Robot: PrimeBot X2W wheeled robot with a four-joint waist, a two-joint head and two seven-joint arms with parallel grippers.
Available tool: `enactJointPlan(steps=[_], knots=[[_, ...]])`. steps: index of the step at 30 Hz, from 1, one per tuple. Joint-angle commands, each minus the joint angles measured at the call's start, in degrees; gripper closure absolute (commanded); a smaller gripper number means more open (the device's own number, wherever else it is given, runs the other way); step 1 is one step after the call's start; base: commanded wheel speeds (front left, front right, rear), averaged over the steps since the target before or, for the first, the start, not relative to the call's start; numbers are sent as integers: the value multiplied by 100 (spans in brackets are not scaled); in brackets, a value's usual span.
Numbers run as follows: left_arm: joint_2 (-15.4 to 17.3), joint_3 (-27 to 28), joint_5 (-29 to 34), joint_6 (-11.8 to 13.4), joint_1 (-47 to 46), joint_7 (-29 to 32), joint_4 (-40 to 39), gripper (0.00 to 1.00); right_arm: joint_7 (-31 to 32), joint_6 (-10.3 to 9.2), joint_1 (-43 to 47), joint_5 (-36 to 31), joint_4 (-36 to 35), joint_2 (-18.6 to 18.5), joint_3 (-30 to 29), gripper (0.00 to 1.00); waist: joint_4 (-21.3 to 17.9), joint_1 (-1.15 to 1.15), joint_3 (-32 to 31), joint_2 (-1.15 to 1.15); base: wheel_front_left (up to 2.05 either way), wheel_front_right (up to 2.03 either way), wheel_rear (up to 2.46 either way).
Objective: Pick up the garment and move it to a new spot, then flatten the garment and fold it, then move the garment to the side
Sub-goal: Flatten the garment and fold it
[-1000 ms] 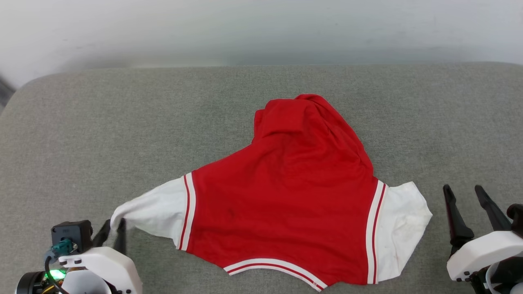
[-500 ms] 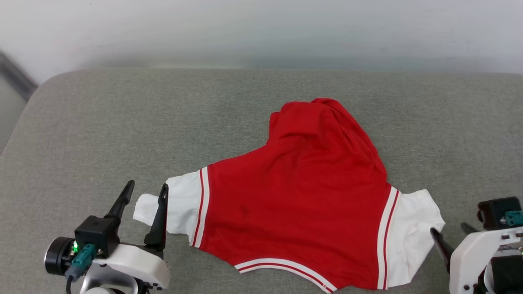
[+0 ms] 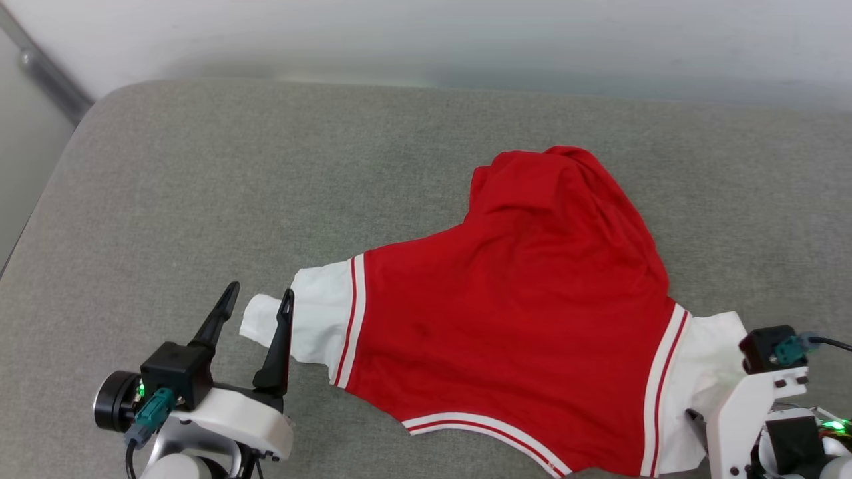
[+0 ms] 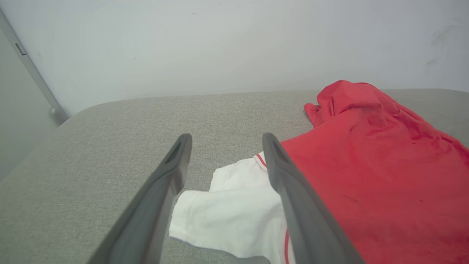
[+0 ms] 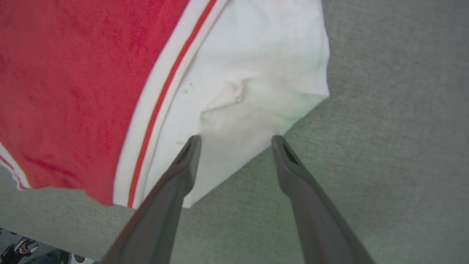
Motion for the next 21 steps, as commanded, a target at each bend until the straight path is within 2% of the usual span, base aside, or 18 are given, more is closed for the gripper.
enactJointPlan(steps=[1, 7, 8, 9, 10, 15, 16, 21], knots=[[-4, -31, -6, -17, -137, -17, 25, 0, -46, -4, -122, -31, 158, -30, 77, 0, 89, 0, 97, 0, 0, 0, 0], [6, -54, -23, -38, -227, -20, 89, 0, -238, -4, -239, -90, 740, -49, 224, 0, 215, 0, 221, 0, 0, 0, 0], [10, -59, -26, -38, -224, -20, 105, 0, -283, -4, -247, -85, 833, -38, 191, 7, 226, 0, 226, 0, 0, 0, 0], [13, -64, -31, -37, -230, -18, 120, 0, -346, -4, -272, -95, 897, -21, 127, 59, 233, 0, 227, 0, 0, 0, 0], [16, -63, -41, -32, -232, -14, 131, 0, -416, -5, -302, -111, 937, -13, 70, 98, 234, 0, 221, 0, 0, 0, 0], [61, -56, -77, -7, -139, 40, 203, 0, -743, -8, -345, -96, 929, -186, -219, 100, 157, 0, 118, 0, 0, 0, 0], [77, -90, -130, -40, -82, 117, 263, 0, -955, -6, -383, -51, 833, -307, -586, 100, 54, 0, 18, 0, 0, 0, 0], [92, -152, -210, -67, 31, 234, 352, 0, -1194, -6, -252, -25, 906, -405, -1069, 100, -66, 0, -82, 0, 0, 0, 0]])
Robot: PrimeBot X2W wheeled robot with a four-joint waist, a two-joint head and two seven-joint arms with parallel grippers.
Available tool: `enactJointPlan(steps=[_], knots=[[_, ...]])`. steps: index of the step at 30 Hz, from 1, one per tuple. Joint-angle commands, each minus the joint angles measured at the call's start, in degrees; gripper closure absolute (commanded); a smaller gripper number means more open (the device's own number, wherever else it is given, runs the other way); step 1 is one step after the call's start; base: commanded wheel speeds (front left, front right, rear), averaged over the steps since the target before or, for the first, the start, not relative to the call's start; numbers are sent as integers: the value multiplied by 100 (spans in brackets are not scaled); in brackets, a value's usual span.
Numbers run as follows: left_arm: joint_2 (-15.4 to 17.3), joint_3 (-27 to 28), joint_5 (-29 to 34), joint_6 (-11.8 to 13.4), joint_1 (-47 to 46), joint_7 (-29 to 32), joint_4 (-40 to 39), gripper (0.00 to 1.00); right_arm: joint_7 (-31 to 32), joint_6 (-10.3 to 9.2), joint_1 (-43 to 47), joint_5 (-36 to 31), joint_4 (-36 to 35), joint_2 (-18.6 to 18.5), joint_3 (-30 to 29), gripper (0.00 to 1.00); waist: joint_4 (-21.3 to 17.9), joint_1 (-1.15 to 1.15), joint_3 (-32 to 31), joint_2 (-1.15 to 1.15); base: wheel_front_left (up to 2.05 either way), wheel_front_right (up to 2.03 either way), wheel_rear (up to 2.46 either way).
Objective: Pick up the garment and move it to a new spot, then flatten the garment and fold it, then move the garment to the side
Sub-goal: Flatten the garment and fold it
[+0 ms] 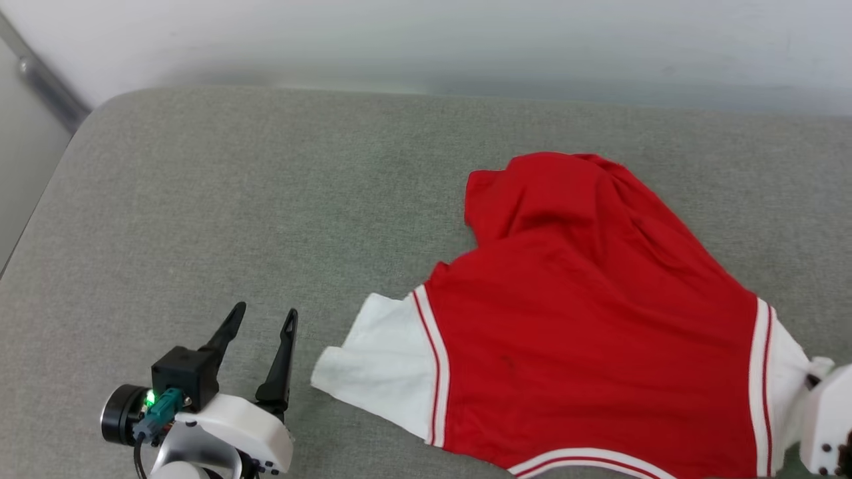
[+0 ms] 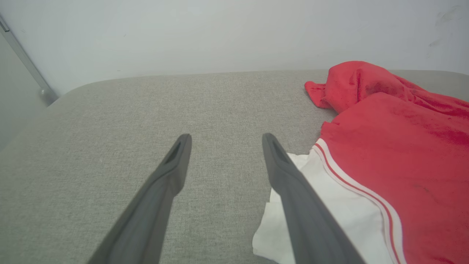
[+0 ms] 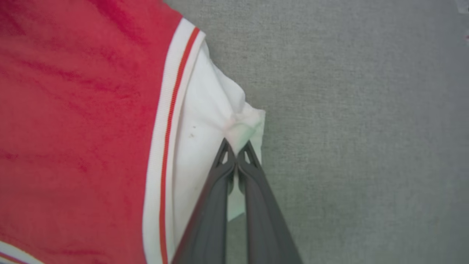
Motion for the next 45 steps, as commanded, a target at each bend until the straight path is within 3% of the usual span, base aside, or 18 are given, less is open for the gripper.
enactJointPlan(steps=[1, 3, 5, 10, 18, 22, 26, 30, 31, 35, 45], knots=[[29, -18, -33, -15, 107, 45, 39, 0, -86, -8, 141, 51, 94, -18, -161, 100, -71, 0, -58, 0, 0, 0, 0], [25, -27, -73, -7, 135, 66, 60, 0, -196, -7, 201, 74, 172, 17, -201, 100, -129, 0, -94, 0, 0, 0, 0], [29, -55, -91, -24, 187, 112, 76, 0, -415, -7, 283, 34, 232, -17, -148, 0, -186, 0, -118, 0, 0, 0, 0], [50, -60, -142, -17, 221, 152, 67, 0, -955, -6, 250, 149, 275, 113, -131, 0, -305, 0, -190, 0, 0, 0, 0], [167, 44, -327, -5, 372, 334, -231, 0, -2217, -6, 268, 477, -361, 199, -16, 0, -543, 0, -297, 0, 0, 0, 0], [265, 48, -574, -10, 515, 877, -520, 0, -2872, -6, 356, 681, -778, 314, -28, 0, -672, 0, -248, 0, 0, 0, 0], [467, -108, -907, -64, 709, 1881, -757, 0, -3368, -6, 440, 799, -1042, 429, -81, 0, -792, 0, -164, 0, 0, 0, 0], [683, -156, -1012, 50, 762, 2621, -908, 0, -3591, -6, 438, 746, -1088, 491, -7, 0, -931, 0, -42, 0, 0, 0, 0], [726, -147, -1001, 205, 656, 2908, -938, 0, -3657, -6, 373, 746, -1091, 514, 101, 0, -1015, 0, 59, 0, 0, 0, 0], [814, -167, -897, 337, 518, 3164, -767, 0, -3772, -6, 307, 803, -1102, 495, 222, 0, -1119, 0, 198, 0, 0, 0, 0], [802, -488, -955, 215, 367, 3692, -91, 0, -3896, -6, 168, 821, -941, 479, 322, 0, -1281, 0, 476, 0, 0, 0, 0]])
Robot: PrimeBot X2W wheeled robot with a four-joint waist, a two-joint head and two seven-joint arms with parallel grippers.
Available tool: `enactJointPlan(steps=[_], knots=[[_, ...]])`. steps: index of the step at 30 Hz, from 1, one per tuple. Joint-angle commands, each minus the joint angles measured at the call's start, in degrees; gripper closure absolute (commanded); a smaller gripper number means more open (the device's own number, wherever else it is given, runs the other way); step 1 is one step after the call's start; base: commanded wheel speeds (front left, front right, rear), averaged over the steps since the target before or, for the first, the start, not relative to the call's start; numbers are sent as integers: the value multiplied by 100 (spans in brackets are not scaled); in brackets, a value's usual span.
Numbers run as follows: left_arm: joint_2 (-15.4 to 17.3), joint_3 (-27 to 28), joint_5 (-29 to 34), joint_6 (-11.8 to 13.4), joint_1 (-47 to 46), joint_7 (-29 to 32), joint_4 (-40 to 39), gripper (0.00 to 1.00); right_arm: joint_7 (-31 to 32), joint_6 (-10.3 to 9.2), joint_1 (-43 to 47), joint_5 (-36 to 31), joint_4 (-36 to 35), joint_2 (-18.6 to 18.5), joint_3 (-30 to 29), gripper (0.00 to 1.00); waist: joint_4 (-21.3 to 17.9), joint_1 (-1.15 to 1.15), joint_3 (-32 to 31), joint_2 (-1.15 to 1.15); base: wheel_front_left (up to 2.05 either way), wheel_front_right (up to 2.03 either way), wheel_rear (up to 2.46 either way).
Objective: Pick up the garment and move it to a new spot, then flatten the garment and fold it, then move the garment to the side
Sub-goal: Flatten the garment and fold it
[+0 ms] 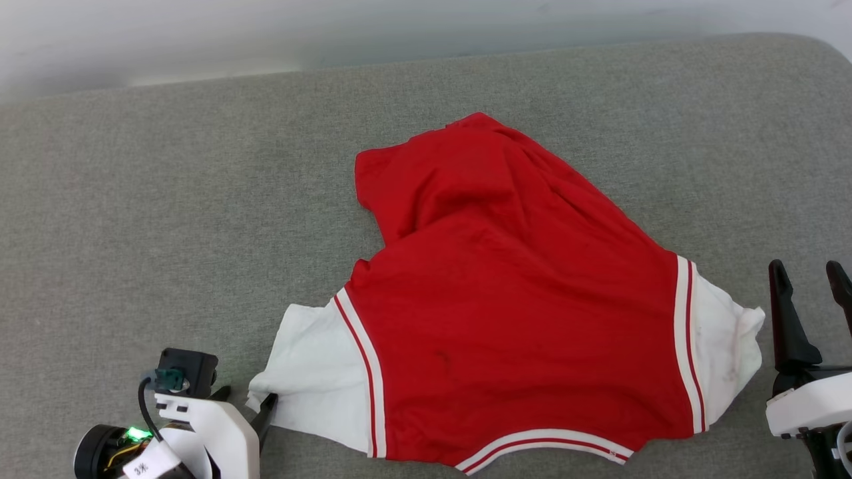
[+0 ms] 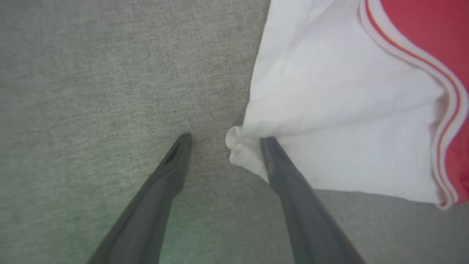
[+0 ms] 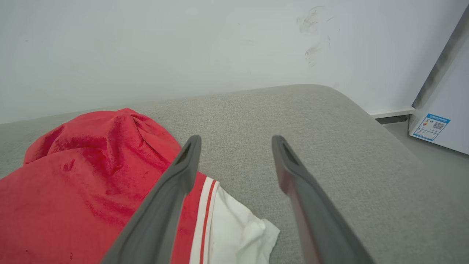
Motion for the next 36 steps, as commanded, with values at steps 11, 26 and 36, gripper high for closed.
enactJointPlan(steps=[11, 26, 36], knots=[[-232, 65, -383, -113, 171, -221, 156, 100, 551, -4, 119, -162, 331, -228, 42, 0, 111, 0, -215, 0, 0, 0, 0], [66, 636, -444, 155, 538, -622, -1766, 100, 4072, -3, 475, -545, -230, -425, -231, 0, 544, 0, -355, 0, 0, 0, 0], [114, 471, -307, 271, 570, -427, -2305, 100, 4435, -3, 488, -1093, 226, -145, -867, 0, 888, 0, -152, 0, 0, 0, 0]])
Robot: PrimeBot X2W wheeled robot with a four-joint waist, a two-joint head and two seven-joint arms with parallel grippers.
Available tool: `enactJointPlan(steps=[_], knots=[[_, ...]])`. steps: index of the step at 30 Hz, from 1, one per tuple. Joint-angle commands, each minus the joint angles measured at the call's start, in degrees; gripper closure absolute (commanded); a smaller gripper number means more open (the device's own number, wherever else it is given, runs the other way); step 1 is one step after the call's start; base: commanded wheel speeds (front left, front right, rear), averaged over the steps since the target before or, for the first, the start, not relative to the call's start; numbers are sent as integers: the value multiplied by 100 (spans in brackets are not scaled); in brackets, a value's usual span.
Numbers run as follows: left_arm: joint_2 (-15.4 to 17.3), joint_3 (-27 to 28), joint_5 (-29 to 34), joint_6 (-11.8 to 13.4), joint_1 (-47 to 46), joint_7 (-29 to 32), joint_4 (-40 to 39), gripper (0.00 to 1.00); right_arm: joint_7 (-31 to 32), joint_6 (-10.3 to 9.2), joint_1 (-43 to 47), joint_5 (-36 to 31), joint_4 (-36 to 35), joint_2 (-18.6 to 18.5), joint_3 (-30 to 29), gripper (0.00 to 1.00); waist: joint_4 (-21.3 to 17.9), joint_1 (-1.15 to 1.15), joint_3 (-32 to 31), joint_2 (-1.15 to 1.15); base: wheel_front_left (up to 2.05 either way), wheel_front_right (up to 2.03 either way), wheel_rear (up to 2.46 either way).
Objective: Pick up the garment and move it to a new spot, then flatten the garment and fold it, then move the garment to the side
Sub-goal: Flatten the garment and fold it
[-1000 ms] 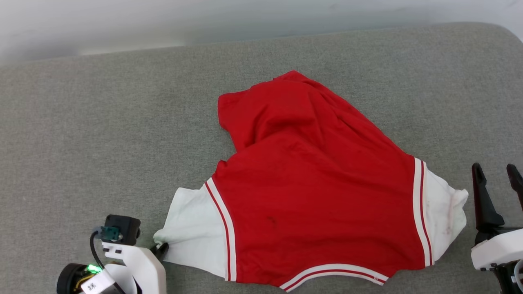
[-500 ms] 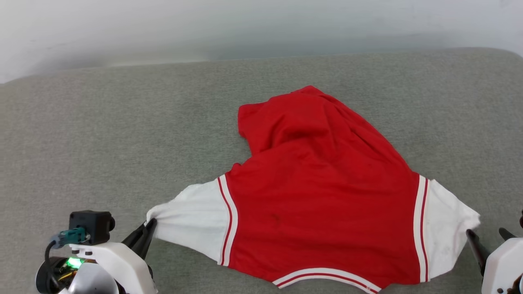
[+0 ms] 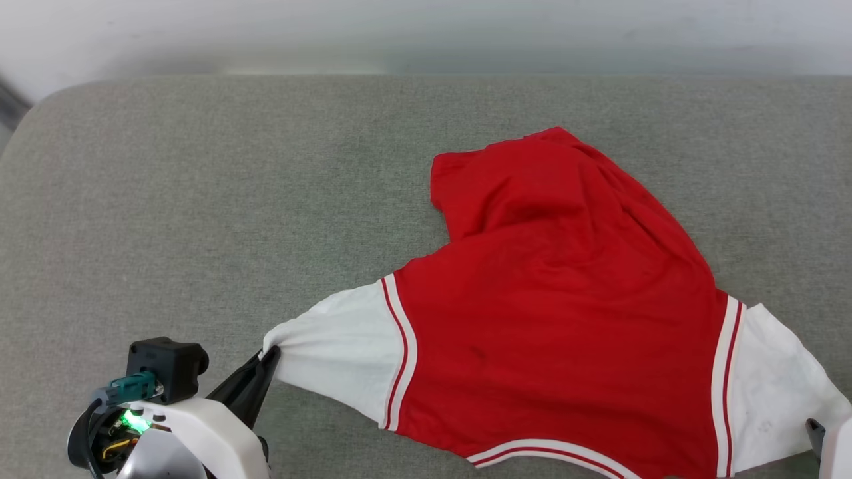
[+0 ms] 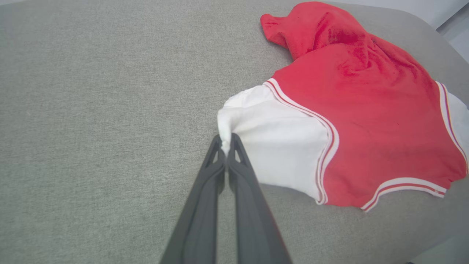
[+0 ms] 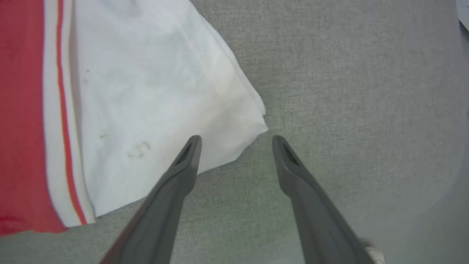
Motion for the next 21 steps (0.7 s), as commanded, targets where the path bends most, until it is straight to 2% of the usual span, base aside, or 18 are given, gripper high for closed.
enactJointPlan(steps=[1, 5, 11, 14, 15, 16, 17, 21], knots=[[34, -3, 19, 41, 47, 25, -51, 100, -78, -2, -19, -86, 91, 10, -65, 0, 73, 0, 67, 0, 0, 0, 0], [67, -16, 15, 48, 57, 86, -132, 100, -167, -2, -123, -43, 365, 21, -77, 0, 133, 0, 137, 0, 0, 0, 0], [81, -7, -82, 31, 45, 145, -213, 100, -319, -2, -242, -80, 915, -69, 185, 0, 184, 0, 251, 0, 0, 0, 0], [104, 3, -63, 21, -17, 140, -203, 100, -415, 7, -325, 27, 1238, 12, 359, 2, 210, 0, 296, 0, 0, 0, 0], [103, 5, -62, 21, -29, 127, -191, 100, -442, 8, -357, 54, 1332, 38, 384, 66, 214, 0, 294, 0, 0, 0, 0], [101, 9, -71, 22, -34, 117, -182, 100, -474, 10, -367, 60, 1408, 32, 440, 97, 217, 0, 288, 0, 0, 0, 0], [101, 17, -84, 22, -35, 110, -173, 100, -497, 10, -369, 59, 1463, 12, 470, 100, 215, 0, 279, 0, 0, 0, 0], [119, 45, -120, 28, -5, 98, -143, 100, -657, 6, -425, 120, 1444, -100, 483, 100, 193, 0, 213, 0, 0, 0, 0]])
